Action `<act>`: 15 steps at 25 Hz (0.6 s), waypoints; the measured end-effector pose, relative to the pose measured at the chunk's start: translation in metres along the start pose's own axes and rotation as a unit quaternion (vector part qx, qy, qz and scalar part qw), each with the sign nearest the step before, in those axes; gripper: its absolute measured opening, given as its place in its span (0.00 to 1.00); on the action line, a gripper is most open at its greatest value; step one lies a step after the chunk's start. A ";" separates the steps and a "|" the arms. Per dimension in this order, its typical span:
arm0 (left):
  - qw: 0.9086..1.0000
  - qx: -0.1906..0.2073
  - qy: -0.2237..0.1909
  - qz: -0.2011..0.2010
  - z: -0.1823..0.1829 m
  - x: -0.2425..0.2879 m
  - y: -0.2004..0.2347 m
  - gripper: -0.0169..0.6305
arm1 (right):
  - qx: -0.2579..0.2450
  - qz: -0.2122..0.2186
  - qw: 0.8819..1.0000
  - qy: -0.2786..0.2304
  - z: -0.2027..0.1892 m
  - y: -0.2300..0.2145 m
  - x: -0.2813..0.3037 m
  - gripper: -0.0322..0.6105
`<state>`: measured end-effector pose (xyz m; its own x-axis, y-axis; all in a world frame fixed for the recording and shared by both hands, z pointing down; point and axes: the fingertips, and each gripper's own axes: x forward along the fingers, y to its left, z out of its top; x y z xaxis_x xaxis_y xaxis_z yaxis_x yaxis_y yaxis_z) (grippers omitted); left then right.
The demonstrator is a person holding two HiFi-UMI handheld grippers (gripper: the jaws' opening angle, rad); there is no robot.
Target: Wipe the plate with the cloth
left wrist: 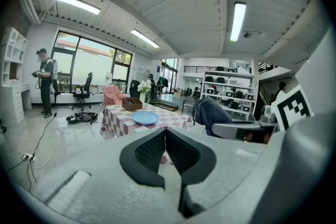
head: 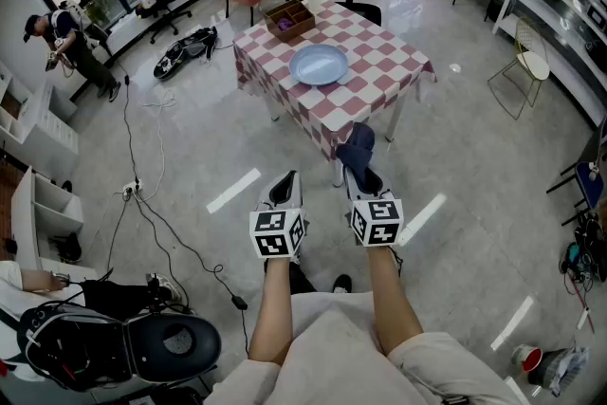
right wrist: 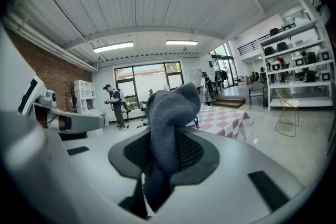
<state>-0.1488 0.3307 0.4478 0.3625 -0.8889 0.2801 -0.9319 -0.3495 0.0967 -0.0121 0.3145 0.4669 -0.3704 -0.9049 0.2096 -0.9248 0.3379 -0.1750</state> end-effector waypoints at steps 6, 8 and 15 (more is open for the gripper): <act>1.000 -0.002 -0.008 -0.003 0.001 -0.006 -0.001 0.04 | -0.003 0.005 1.000 -0.003 0.002 0.000 0.001 0.21; 1.000 0.000 -0.004 0.001 -0.001 -0.006 0.007 0.04 | -0.003 0.004 1.000 -0.002 0.000 0.001 0.005 0.21; 1.000 -0.021 -0.011 0.010 0.005 0.013 0.029 0.04 | 0.011 0.007 1.000 -0.011 0.010 -0.007 0.026 0.21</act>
<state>-0.1708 0.3075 0.4492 0.3439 -0.9017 0.2620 -0.9384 -0.3196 0.1315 -0.0141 0.2863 0.4641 -0.3819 -0.9054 0.1855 -0.9170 0.3461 -0.1984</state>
